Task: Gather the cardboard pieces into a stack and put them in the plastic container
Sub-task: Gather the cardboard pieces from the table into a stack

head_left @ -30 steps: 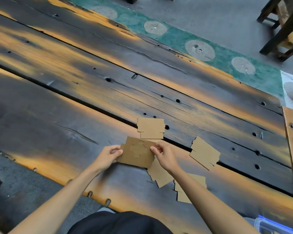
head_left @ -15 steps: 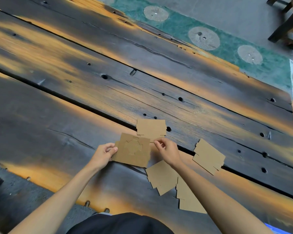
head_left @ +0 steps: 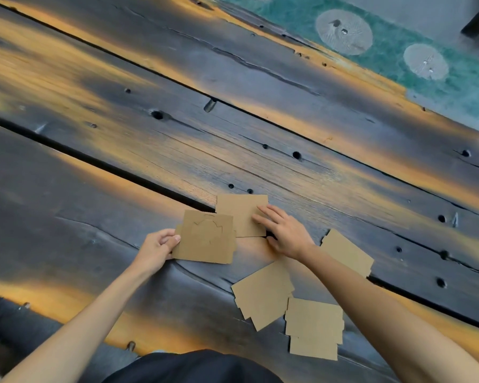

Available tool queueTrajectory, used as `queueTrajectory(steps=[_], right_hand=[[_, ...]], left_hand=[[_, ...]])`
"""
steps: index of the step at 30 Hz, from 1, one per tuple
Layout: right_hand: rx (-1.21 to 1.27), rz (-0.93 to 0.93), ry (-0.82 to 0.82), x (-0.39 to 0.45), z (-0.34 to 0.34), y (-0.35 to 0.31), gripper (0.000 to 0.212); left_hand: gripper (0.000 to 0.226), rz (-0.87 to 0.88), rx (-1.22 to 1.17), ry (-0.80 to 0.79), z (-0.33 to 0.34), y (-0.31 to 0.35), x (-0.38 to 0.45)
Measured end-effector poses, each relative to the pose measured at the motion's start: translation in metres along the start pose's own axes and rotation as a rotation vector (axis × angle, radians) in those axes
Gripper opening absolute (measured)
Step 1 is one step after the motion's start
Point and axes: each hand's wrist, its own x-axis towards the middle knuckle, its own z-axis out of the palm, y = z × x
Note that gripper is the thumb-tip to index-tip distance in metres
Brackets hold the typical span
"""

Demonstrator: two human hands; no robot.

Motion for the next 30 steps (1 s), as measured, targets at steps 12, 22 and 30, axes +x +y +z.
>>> queueTrajectory(steps=[12, 22, 30], right_hand=[[0.099, -0.132, 0.012, 0.012, 0.004, 0.010, 0.053], [0.129, -0.137, 0.143, -0.006, -0.008, 0.009, 0.045], [0.270, 0.078, 0.533, -0.027, -0.036, -0.002, 0.026]], left_hand=[[0.019, 0.002, -0.026, 0.057, 0.003, -0.002, 0.004], [0.021, 0.060, -0.118, 0.205, -0.011, 0.009, 0.004], [0.017, 0.154, -0.153, 0.256, -0.037, 0.019, -0.003]])
